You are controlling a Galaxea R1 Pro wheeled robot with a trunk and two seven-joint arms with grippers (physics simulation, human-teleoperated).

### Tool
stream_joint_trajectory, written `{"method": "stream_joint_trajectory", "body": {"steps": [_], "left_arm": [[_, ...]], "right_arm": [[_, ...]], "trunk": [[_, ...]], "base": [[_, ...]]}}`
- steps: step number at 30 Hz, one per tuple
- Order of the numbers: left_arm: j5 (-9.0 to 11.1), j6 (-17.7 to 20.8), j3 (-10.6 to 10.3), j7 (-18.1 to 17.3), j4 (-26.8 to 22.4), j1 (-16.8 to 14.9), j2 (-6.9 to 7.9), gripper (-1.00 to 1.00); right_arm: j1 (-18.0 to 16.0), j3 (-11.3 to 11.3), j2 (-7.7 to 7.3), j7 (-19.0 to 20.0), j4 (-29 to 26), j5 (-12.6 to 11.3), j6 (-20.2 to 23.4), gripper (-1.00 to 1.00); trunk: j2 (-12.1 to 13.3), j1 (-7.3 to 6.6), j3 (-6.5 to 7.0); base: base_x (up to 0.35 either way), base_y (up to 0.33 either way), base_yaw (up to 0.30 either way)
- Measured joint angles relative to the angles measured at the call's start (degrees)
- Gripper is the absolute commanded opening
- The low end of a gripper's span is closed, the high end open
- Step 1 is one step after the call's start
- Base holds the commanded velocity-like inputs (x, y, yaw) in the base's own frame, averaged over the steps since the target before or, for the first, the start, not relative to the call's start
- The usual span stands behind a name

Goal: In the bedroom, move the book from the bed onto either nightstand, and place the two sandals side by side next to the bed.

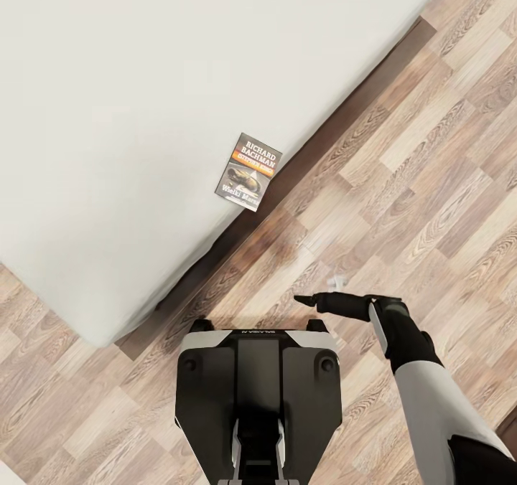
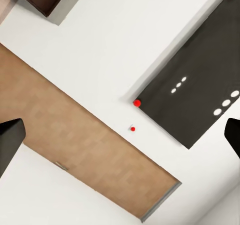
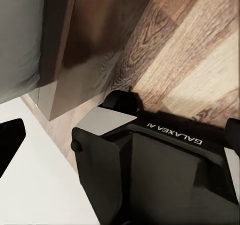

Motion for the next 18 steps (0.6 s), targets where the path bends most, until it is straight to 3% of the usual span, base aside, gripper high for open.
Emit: {"method": "stream_joint_trajectory", "body": {"steps": [5,6,7,13,18], "left_arm": [[0.0,0.1,0.0,1.6,0.0,-0.1,-0.18,1.0],[0.0,0.3,0.1,15.8,0.0,-0.1,-0.21,1.0],[0.0,0.4,0.0,18.2,0.0,-0.1,-0.23,1.0],[0.0,1.8,0.0,28.0,0.0,-0.1,-0.29,1.0],[0.2,2.2,0.0,33.0,0.0,-0.1,-0.31,1.0]], "right_arm": [[0.3,0.5,0.01,-0.2,-0.1,0.0,0.0,1.0],[0.3,0.7,0.01,-0.3,-0.1,0.0,0.0,1.0],[0.3,1.0,0.01,-0.4,-0.1,0.1,0.1,1.0],[0.2,2.4,0.03,-2.0,-0.1,0.0,0.2,1.0],[0.0,3.9,0.08,-3.4,-0.2,-0.1,0.4,1.0]], "trunk": [[0.0,0.0,0.0],[0.0,0.0,0.0],[0.0,0.0,0.0],[0.0,0.0,0.0],[0.0,0.0,0.0]], "base": [[0.0,0.0,0.0],[0.0,0.0,0.0],[0.0,0.0,0.0],[0.0,0.0,0.0],[0.0,0.0,0.0]]}}
